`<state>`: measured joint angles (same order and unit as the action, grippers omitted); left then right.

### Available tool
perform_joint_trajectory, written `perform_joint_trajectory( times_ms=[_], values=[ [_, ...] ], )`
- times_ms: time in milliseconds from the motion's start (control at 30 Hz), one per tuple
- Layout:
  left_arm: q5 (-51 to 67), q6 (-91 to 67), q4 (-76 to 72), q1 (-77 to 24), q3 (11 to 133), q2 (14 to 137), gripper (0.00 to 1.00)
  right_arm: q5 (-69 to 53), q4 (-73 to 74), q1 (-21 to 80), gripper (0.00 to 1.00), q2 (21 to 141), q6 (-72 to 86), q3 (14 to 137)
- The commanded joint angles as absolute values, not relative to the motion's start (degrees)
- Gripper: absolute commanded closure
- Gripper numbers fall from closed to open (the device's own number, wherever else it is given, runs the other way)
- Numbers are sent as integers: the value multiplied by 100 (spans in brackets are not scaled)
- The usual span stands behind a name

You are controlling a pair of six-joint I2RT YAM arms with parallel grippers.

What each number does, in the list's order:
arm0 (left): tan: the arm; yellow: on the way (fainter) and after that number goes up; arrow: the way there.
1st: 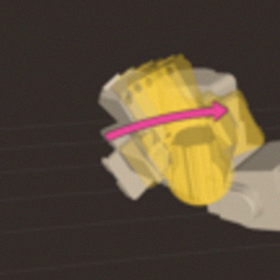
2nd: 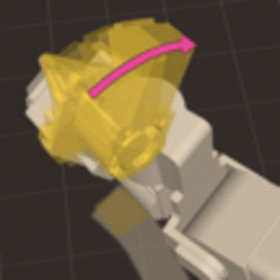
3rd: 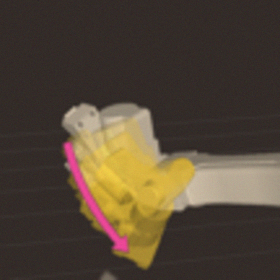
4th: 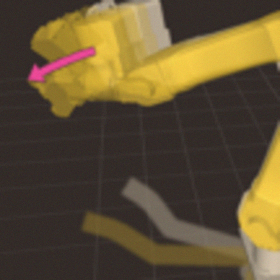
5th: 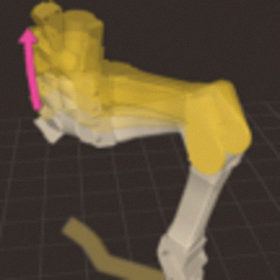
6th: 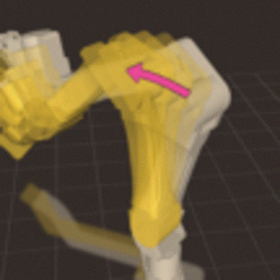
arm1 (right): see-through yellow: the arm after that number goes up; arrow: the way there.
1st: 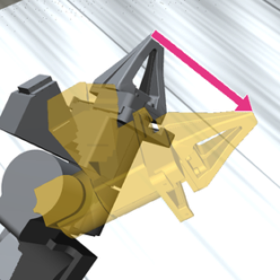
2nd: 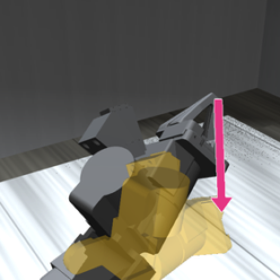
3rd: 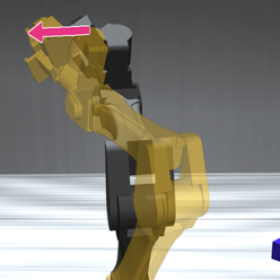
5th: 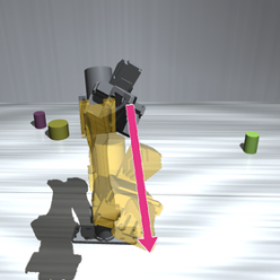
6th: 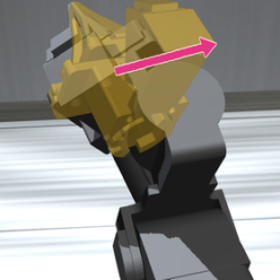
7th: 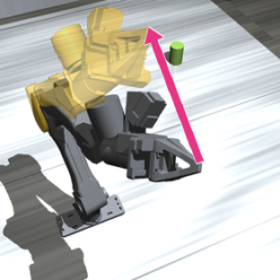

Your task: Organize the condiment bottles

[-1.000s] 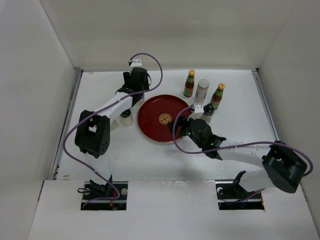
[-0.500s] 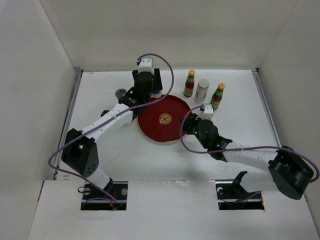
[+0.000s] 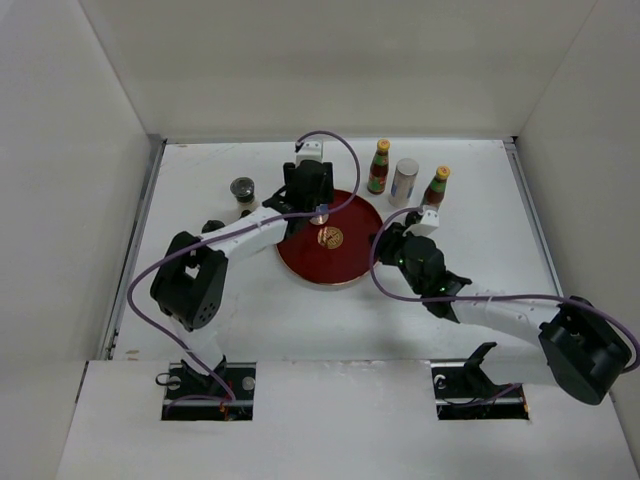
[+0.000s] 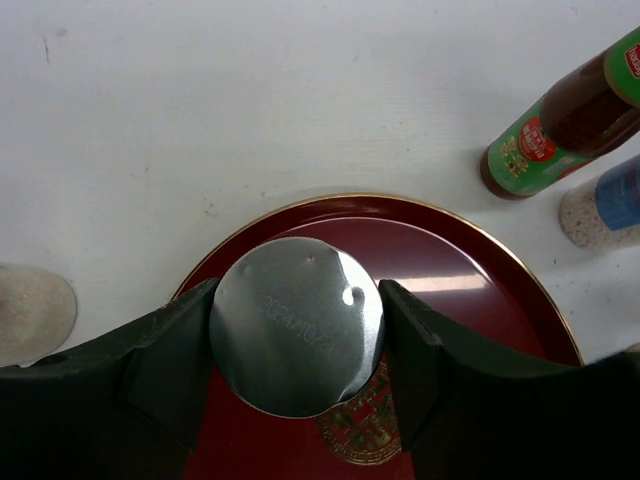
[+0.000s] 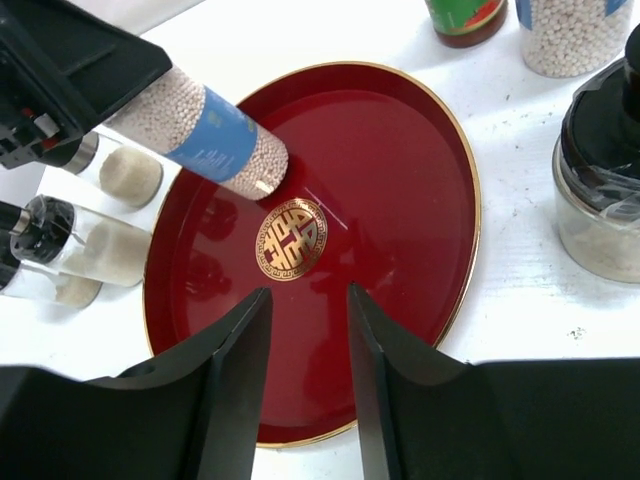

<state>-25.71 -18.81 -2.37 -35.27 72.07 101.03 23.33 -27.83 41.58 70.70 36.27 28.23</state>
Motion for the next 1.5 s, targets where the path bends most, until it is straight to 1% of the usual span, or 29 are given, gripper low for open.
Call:
perform_joint_trajectory(
  times_ms=[0,67,133,233,300,367,467,567,667,733,900,967,1133,1267,1467],
  values=[
    [-2698,-1811,-1063,-3476,7462,10098,52,2189,-3138,4170,56,7145,3665,2892],
    [-2733,-1732,-1046,-3467,7479,10221,45,2162,-3155,4170,53,7111,3674,2892],
    [-2760,-1723,-1046,-3467,7445,10283,35,2171,-3216,4170,49,7075,3630,2865],
    [-2769,-1723,-1063,-3476,7392,10205,22,2162,-3234,4170,47,7110,3630,2856],
    [-2769,-1723,-1090,-3493,7322,10047,17,2162,-3234,4170,45,7145,3621,2874],
    [-2769,-1731,-1160,-3485,7208,9819,13,2162,-3234,4179,43,7154,3604,2900],
    [-2786,-1758,-1204,-3432,7006,9388,13,2162,-3234,4179,41,7154,3604,2883],
    [-3040,-1828,-1178,-3301,6681,8844,14,2153,-3234,4179,41,7146,3595,2883],
    [-3497,-2029,-880,-3011,6364,8386,14,2153,-3234,4179,39,7198,3577,2900],
    [-3559,-2170,-538,-2739,6232,8219,14,2153,-3217,4179,38,7225,3586,2918],
    [-3559,-2382,-106,-2255,5881,8033,14,2066,-3226,4214,26,7304,3568,2971],
    [-3577,-2364,-123,-2114,5810,8077,14,2039,-3208,4214,22,7330,3568,2988],
    [-3227,-2338,-167,-1807,5888,8489,14,1916,-3199,4258,15,7374,3533,3041],
    [-2857,-2215,-106,-1622,6257,8920,15,1890,-3182,4258,14,7444,3516,3076],
    [-2786,-2180,-106,-1446,6582,9430,18,1854,-3182,4320,13,7453,3489,3103]
  ],
)
